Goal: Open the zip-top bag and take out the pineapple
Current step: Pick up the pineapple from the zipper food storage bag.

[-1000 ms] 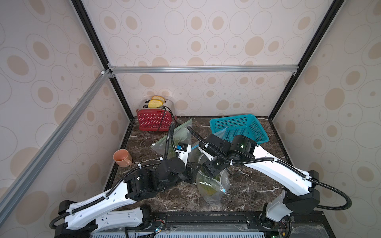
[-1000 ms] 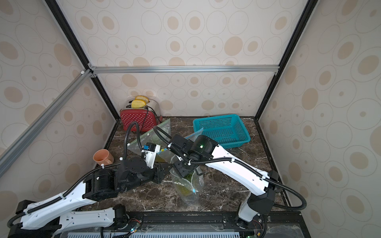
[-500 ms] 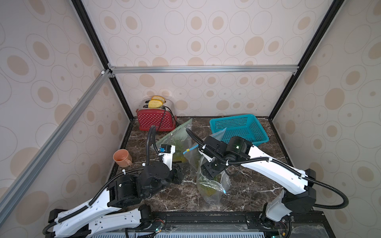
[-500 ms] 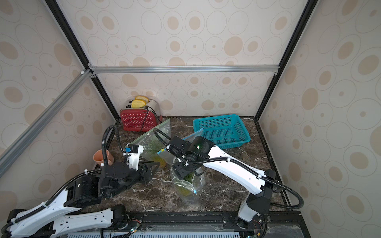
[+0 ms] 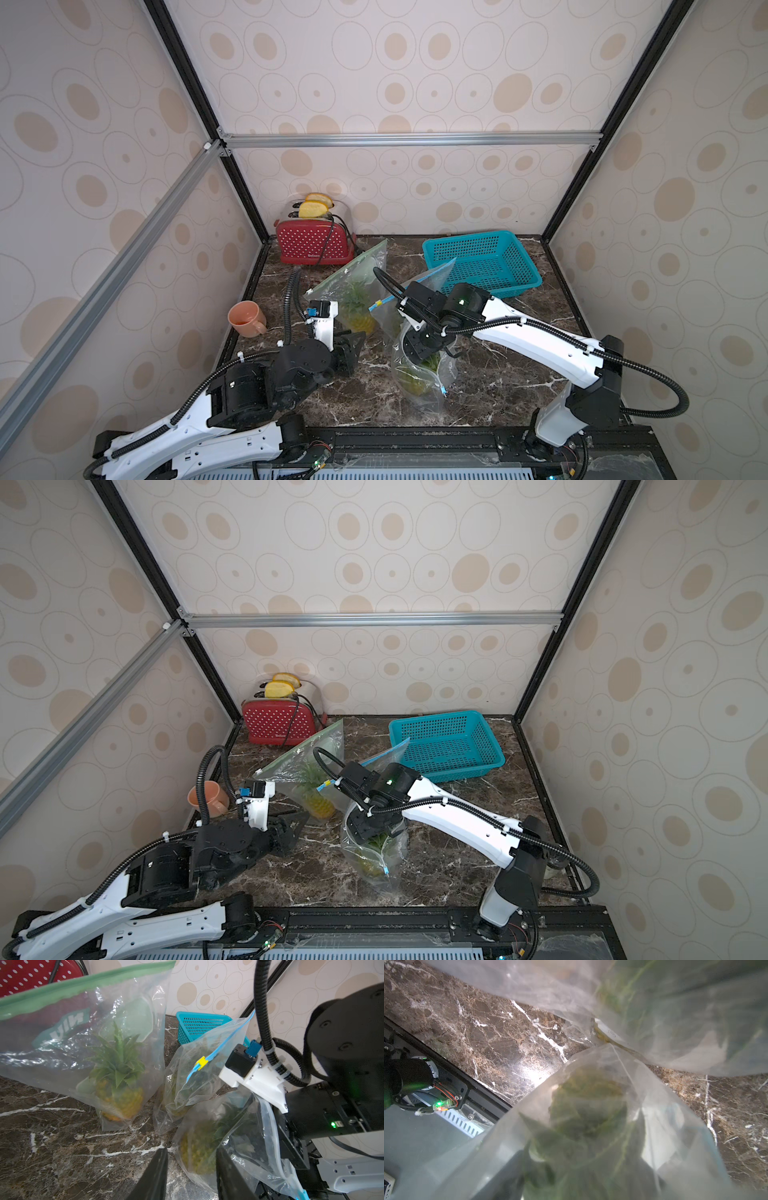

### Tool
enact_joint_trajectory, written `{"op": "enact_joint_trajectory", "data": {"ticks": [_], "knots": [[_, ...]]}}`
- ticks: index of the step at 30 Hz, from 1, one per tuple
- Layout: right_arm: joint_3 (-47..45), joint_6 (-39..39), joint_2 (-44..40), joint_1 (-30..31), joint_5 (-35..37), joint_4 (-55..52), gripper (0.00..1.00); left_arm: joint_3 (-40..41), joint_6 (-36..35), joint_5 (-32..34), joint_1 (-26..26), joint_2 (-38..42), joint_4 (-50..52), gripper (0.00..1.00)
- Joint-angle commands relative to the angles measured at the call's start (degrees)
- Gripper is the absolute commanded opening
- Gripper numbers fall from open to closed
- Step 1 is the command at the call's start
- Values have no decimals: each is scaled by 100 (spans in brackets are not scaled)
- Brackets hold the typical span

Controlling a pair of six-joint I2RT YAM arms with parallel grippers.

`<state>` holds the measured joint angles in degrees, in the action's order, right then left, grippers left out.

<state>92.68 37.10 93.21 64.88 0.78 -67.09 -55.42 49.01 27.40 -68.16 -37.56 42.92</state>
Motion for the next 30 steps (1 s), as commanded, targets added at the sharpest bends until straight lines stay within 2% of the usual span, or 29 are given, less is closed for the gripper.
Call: {"op": "enact_joint_trajectory", "data": {"ticks": [1,8,17,18,20,21,23,25,30], "knots": [[-335,146,92,-82,-48,-46,75,-13,161,172,-19,18,126,40],[-753,325,38,-75,-303,161,66,-4,187,143,-19,-28,107,40],[-739,464,31,140,-193,-137,65,66,205,85,-20,-96,18,41],[-777,478,23,143,-171,-139,56,59,196,70,-21,-107,12,41],[-817,509,15,145,-65,-183,25,55,187,49,-22,-141,1,41],[-798,525,5,143,2,-227,13,53,187,29,-19,-154,-2,41],[-701,495,-60,147,54,-297,0,93,210,-28,-20,-187,-52,43],[-449,436,-175,152,71,-427,0,254,278,-186,-17,-212,-298,50],[585,166,-544,156,344,-1283,0,1034,657,-753,-21,-272,-1594,79]]}}
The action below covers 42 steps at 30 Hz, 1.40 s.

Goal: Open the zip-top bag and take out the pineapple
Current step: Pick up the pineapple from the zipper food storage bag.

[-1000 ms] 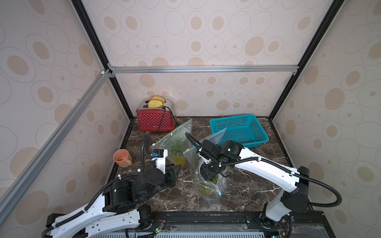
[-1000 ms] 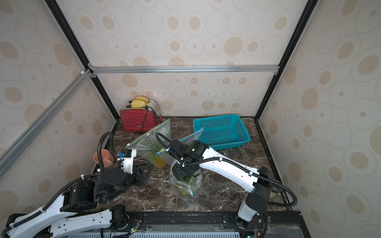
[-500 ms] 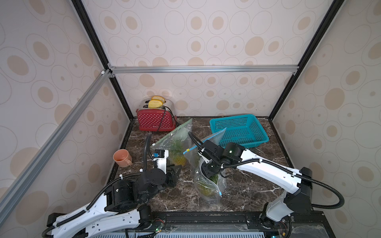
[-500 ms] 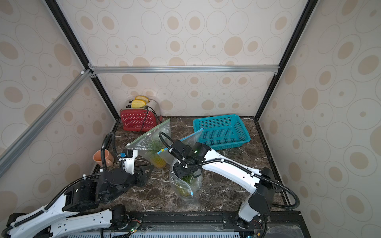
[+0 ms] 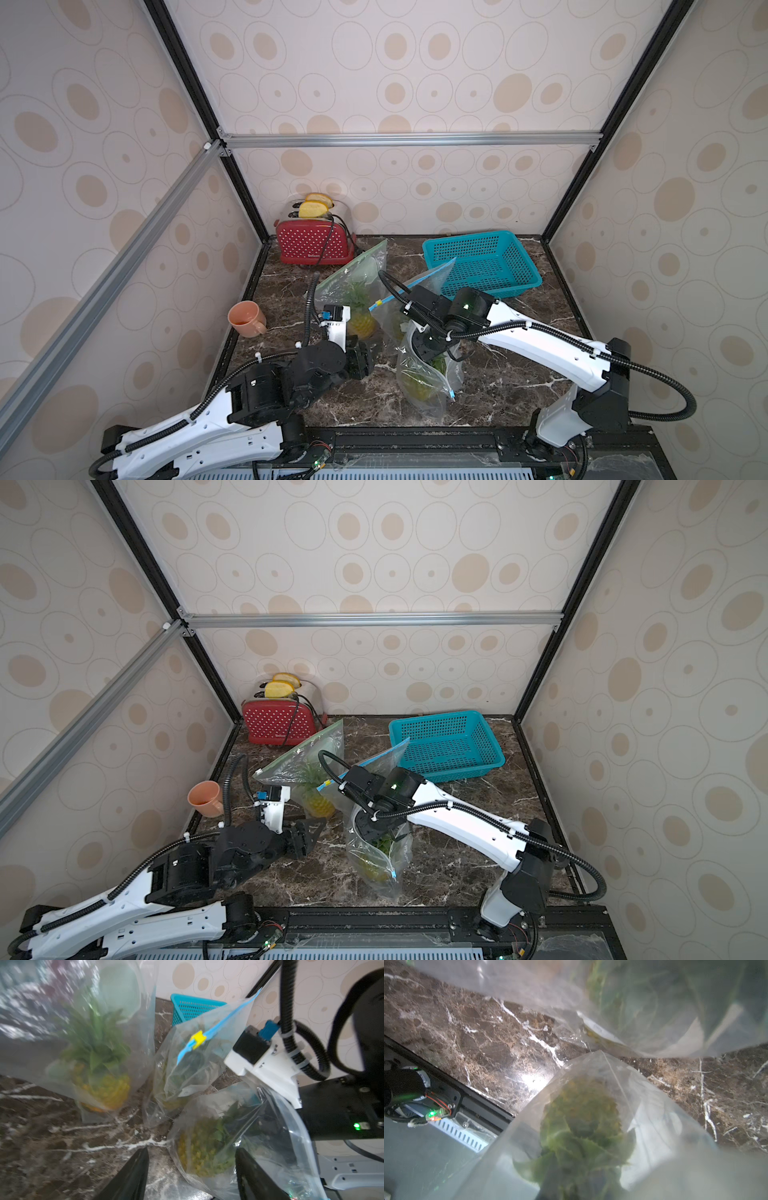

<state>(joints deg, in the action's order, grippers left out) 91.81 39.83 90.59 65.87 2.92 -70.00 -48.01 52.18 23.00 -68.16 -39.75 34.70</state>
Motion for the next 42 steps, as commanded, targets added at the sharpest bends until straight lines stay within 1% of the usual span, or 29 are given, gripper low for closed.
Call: {"op": "enact_joint_trajectory", "data": {"ticks": [1,3,10,11,13,14,18,22,25,28,31,37,40,42], "knots": [[904,-161,-323,56,185,-1173,0,431,402,-400,-16,-53,-1031,84],[1504,-317,-325,36,258,-1667,0,702,497,-599,-20,-55,-1525,98],[3635,-819,139,-144,479,-3055,0,1376,921,-999,-16,-71,-2515,99],[3921,-922,230,-180,532,-3183,0,1521,1003,-1023,-21,-43,-2714,99],[4235,-1035,230,-306,419,-3168,0,1838,1192,-1082,-14,39,-3230,99],[4334,-1106,250,-363,417,-3169,0,2083,1284,-1121,-17,102,-3643,99],[4487,-1219,277,-451,391,-3156,0,2954,1648,-1124,-15,119,-5354,99],[4554,-1266,284,-445,367,-3108,0,3332,1689,-1039,-20,-237,-6407,99],[4622,-1277,276,-446,392,-3072,0,3391,1504,-1105,-16,-566,-7180,99],[4664,-1302,290,-452,371,-3003,0,3182,1277,-1425,-18,-927,-7405,99],[4787,-1355,397,-453,380,-3011,0,3089,1257,-1809,-30,-1306,-7769,99],[4995,-1417,510,-461,404,-2816,0,3037,1207,-1955,-63,-1486,-7804,99],[4996,-1429,547,-461,377,-2650,0,2901,1113,-2068,-90,-1606,-7820,94],[4958,-1417,557,-467,324,-2523,0,2812,1058,-2128,-88,-1723,-7875,88]]}}
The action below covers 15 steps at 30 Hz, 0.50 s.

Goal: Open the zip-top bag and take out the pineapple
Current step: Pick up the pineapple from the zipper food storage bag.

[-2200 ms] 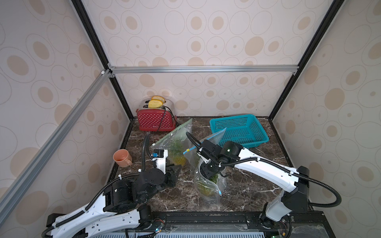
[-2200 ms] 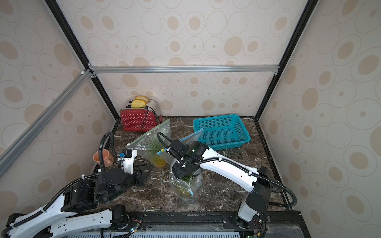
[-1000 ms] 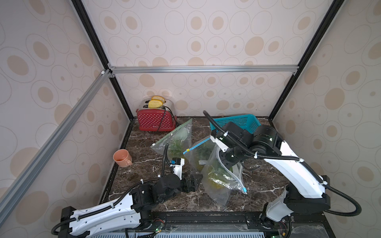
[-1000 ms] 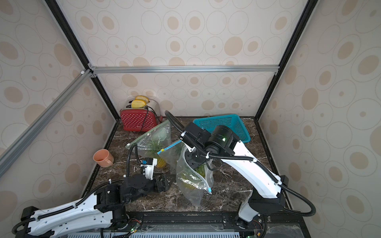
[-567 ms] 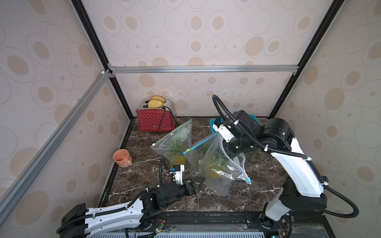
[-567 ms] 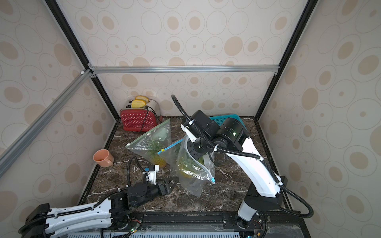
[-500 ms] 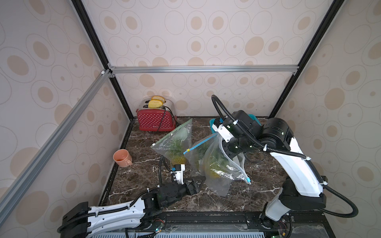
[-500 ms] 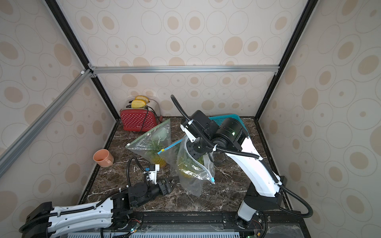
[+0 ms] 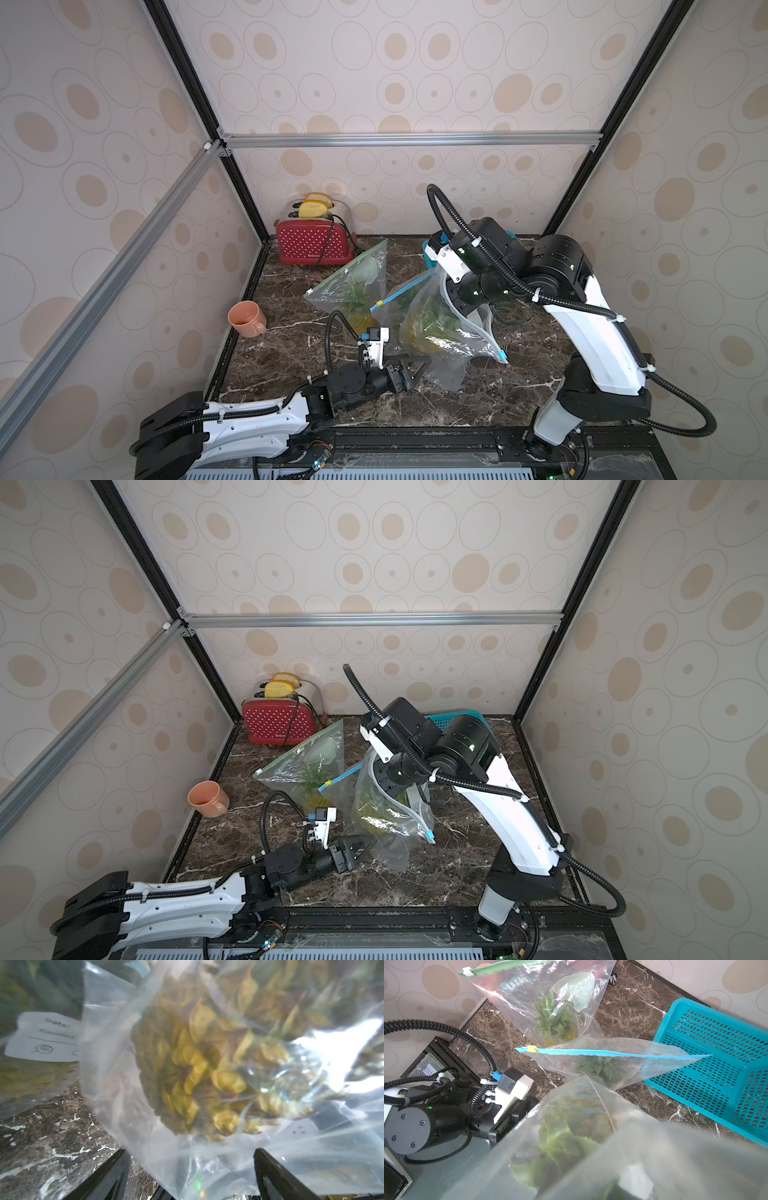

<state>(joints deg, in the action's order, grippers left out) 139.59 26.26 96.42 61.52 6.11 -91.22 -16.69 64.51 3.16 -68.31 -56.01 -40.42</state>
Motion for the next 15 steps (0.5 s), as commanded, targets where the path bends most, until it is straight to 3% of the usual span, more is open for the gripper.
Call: {"op": "enact_joint_trajectory", "data": {"ticks": [1,3,8,12,15], "knots": [[153,-53,-29,-29,-6,-336,0,-366,-198,-161,-71,-162,-398,84],[92,-51,-53,-28,-34,-212,0,-416,-228,-189,-76,-279,-482,68],[42,-46,-71,-32,-62,-123,0,-423,-214,-31,-74,-267,-366,0],[45,-57,-86,-32,-59,-148,0,-396,-177,467,-70,121,390,0],[46,-81,-134,-26,4,-178,0,-424,-25,1110,-77,617,1572,0]]}}
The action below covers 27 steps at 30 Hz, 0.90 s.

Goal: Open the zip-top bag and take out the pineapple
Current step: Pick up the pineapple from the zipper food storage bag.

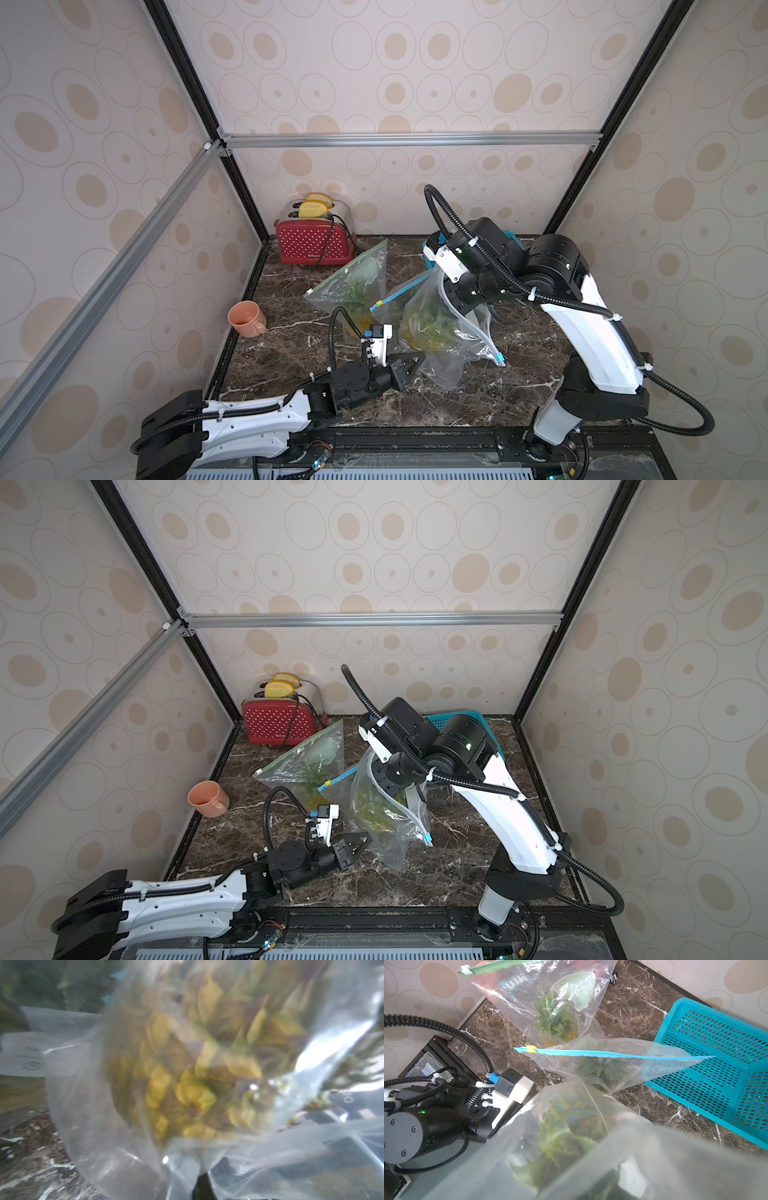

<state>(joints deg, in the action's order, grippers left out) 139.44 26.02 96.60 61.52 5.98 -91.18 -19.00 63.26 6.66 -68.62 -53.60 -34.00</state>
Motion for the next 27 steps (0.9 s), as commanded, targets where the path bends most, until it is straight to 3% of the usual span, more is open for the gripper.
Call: {"op": "enact_joint_trajectory", "data": {"ticks": [1,7,12,17,22,27], "knots": [[66,-67,-172,-27,38,-205,0,-185,220,1001,-42,542,1371,0],[118,-108,-259,-88,97,-320,0,-220,1319,2139,-46,1325,4118,0],[136,-154,-273,-105,-5,-241,0,-770,1744,2538,-47,1153,5709,0],[136,-141,-319,-106,-68,-190,0,-859,2257,2818,-46,864,5953,0],[240,-143,-507,-118,-101,-165,0,-369,3230,3131,-84,1243,6245,0],[224,-153,-702,-201,-173,-14,0,-362,3666,3306,-108,1545,6954,0]]}}
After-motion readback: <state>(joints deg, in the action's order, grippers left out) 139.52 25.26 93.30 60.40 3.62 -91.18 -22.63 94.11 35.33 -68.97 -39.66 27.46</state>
